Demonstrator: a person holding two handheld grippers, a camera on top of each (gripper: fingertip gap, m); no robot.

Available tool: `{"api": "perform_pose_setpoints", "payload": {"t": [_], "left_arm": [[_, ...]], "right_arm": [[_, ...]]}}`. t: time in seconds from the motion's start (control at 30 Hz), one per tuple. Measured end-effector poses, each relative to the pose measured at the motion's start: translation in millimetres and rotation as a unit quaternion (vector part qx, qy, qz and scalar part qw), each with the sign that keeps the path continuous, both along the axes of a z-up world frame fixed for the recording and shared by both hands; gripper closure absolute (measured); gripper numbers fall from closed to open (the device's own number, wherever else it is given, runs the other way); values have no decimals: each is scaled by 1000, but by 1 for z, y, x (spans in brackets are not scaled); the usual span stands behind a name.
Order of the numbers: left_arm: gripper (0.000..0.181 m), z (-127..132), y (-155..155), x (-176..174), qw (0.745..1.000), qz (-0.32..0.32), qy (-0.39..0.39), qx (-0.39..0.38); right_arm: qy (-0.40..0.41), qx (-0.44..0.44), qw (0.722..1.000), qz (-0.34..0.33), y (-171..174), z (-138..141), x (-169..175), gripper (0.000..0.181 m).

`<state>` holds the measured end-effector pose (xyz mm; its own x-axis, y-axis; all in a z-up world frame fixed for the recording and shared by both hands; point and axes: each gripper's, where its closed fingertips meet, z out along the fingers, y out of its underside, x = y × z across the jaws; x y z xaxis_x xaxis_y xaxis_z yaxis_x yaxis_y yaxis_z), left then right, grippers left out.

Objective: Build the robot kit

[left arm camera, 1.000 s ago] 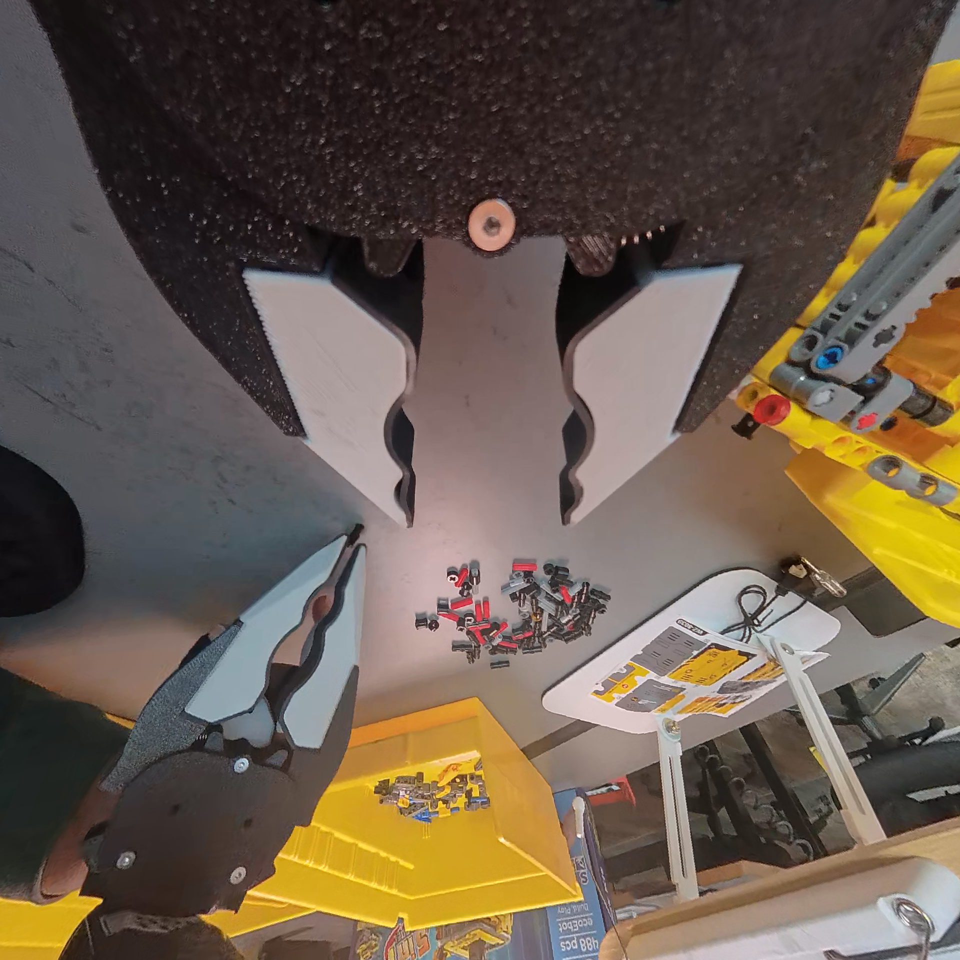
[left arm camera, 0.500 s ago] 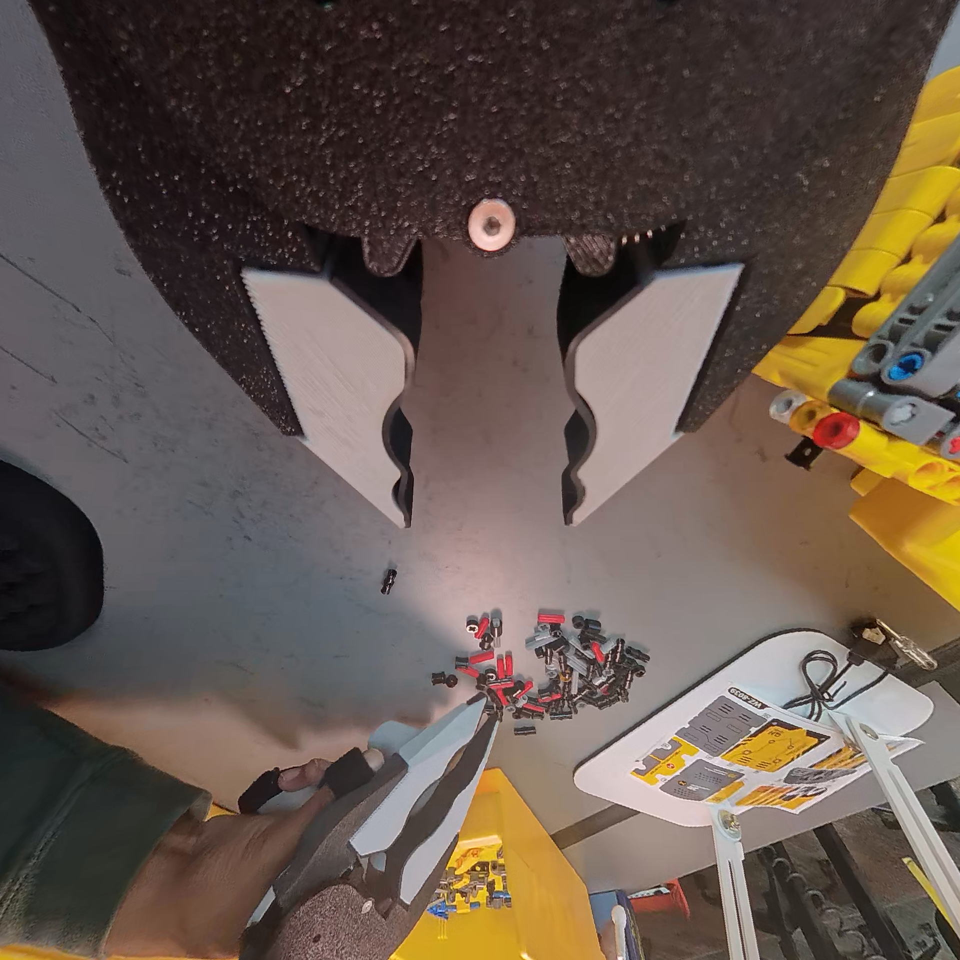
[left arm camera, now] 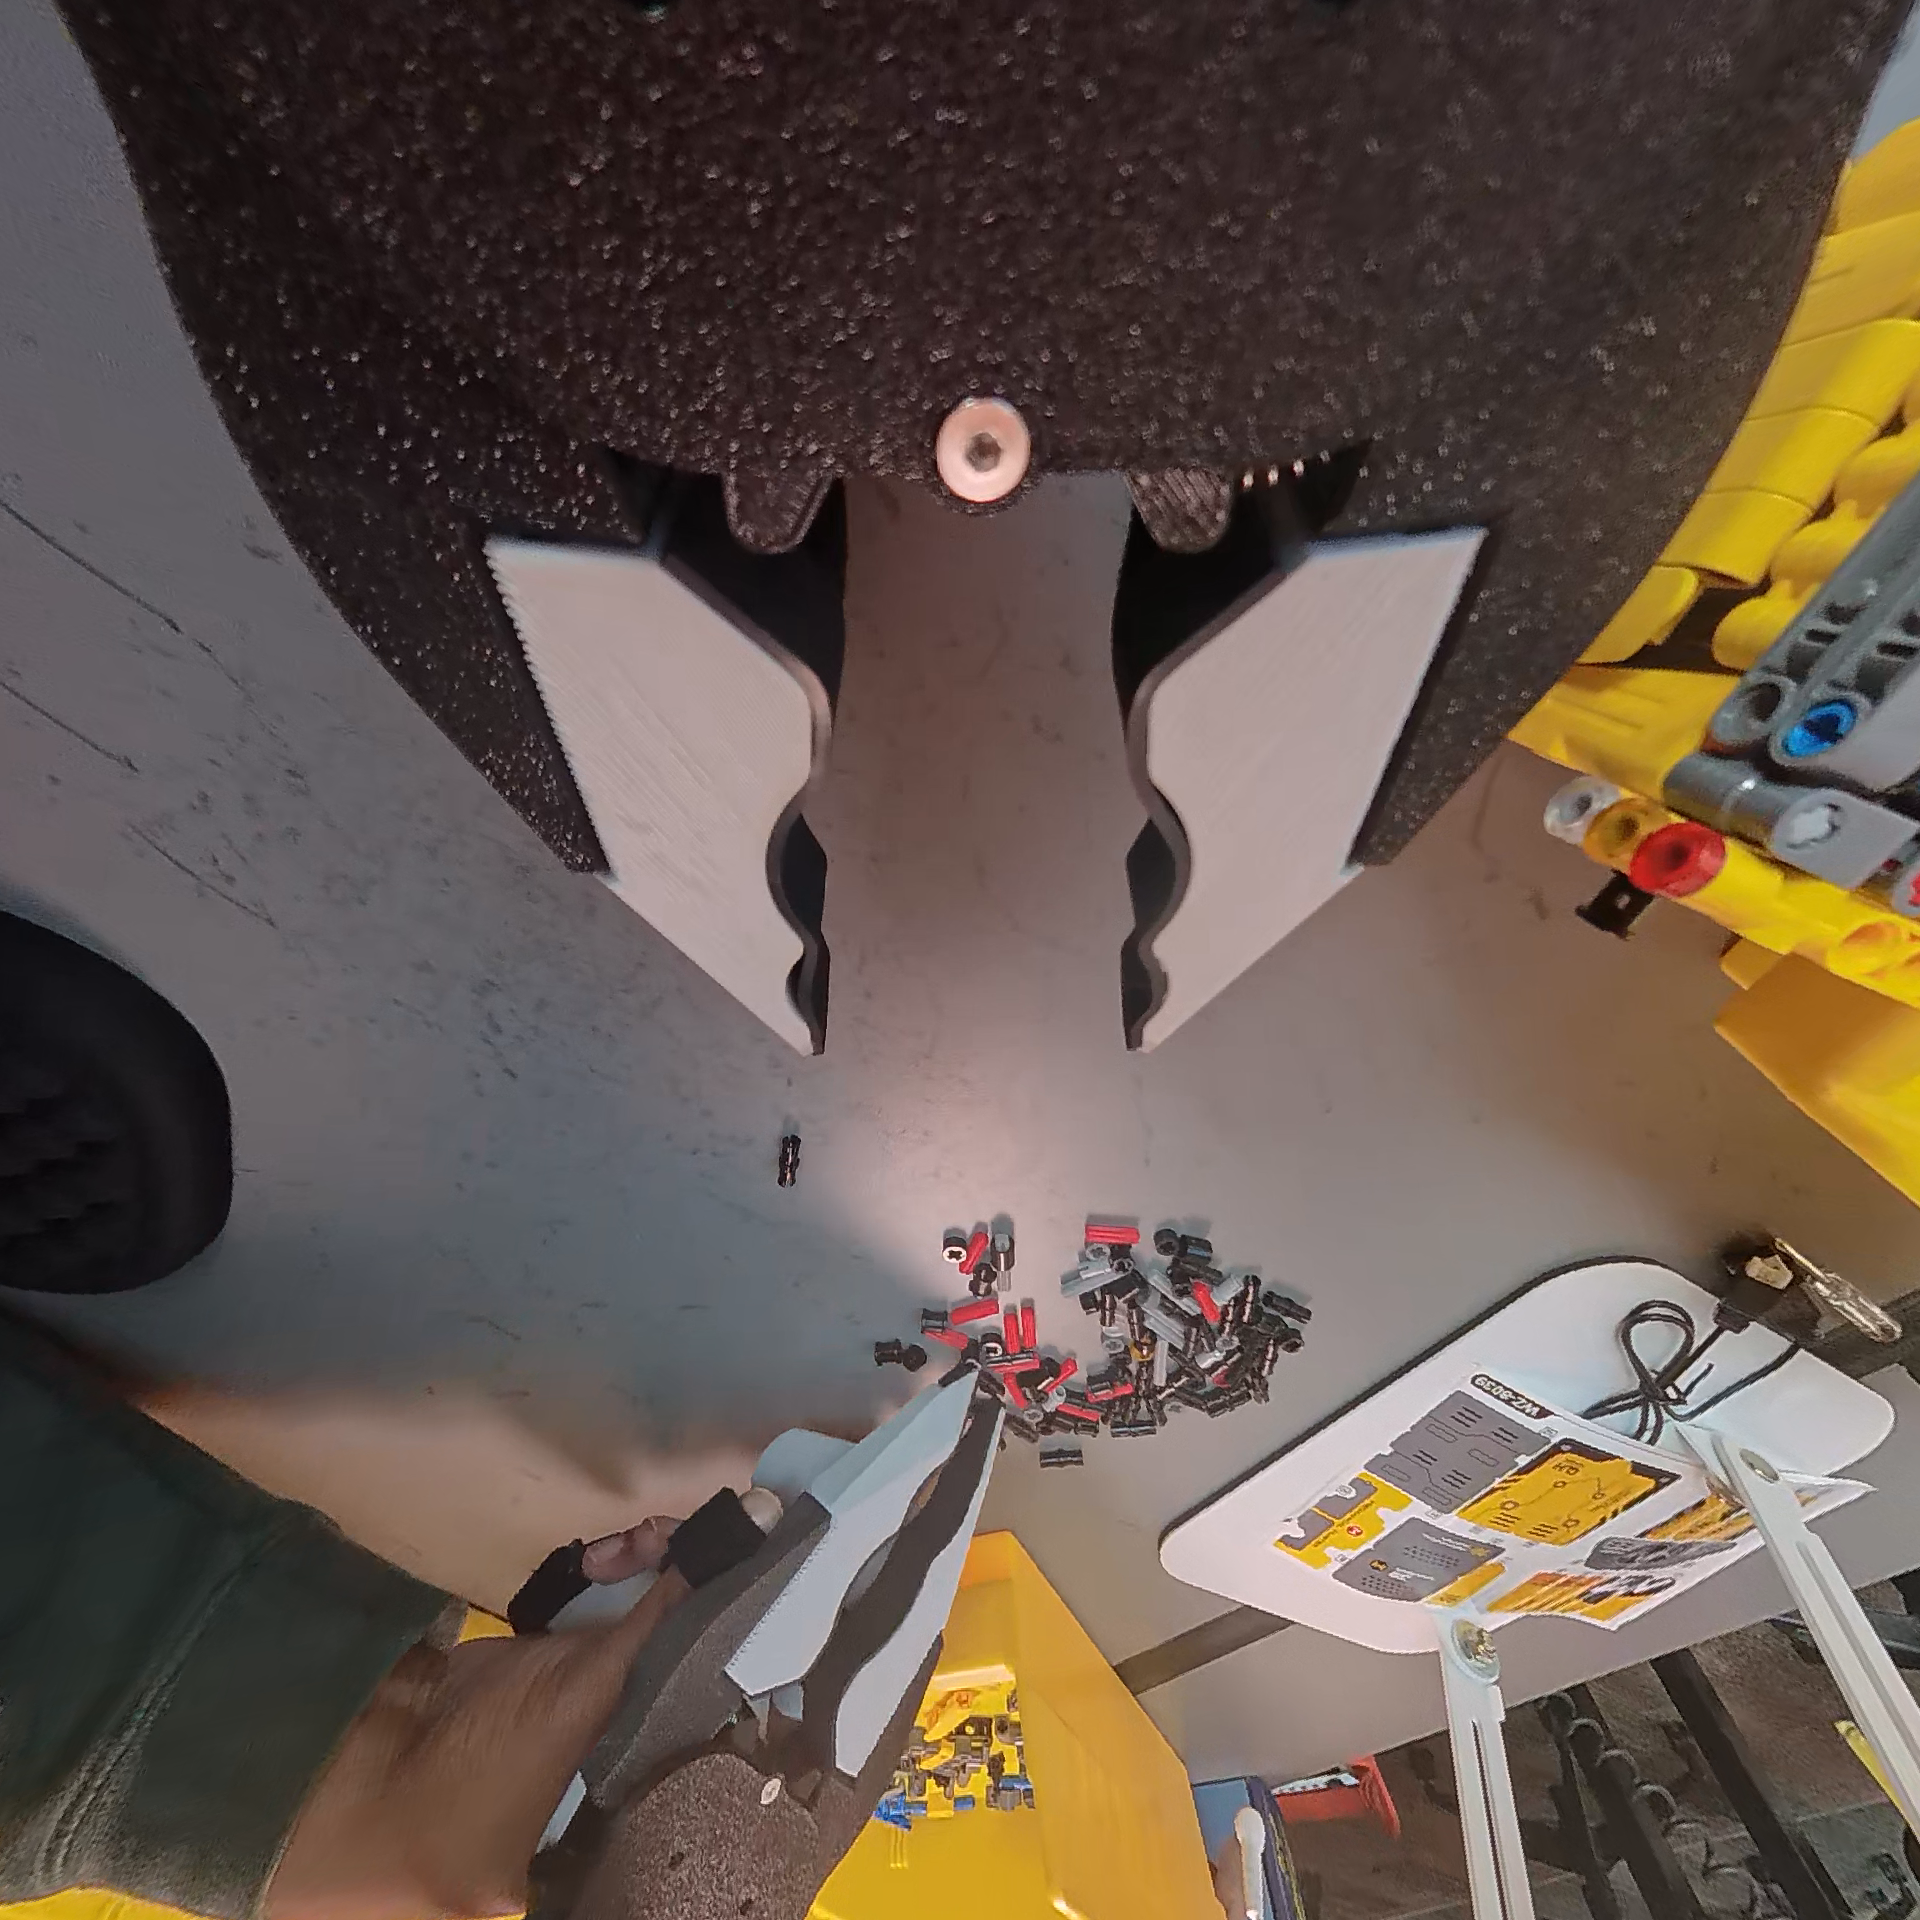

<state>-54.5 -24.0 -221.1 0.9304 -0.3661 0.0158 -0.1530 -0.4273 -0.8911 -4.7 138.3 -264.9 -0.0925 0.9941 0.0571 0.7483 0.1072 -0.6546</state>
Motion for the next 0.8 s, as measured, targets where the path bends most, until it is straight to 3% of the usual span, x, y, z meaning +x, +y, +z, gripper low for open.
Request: {"api": "perform_pose_setpoints", "payload": {"t": [0.37,0.5,0.6,0.8], "left_arm": [[125,0,0,1,1000,-2,0,0],[126,1,0,-1,1000,1,-3,1],[126,-1,1,-2,1000,3,-4,-3],[126,-2,1,-1,1000,3,2,-4]], "right_arm": [[0,-33,999,5,-5,3,3,166],[33,-32,996,75,-51,38,10,166],[18,-30,991,132,-102,27,14,166],[-5,-21,995,92,-106,7,4,166]]}}
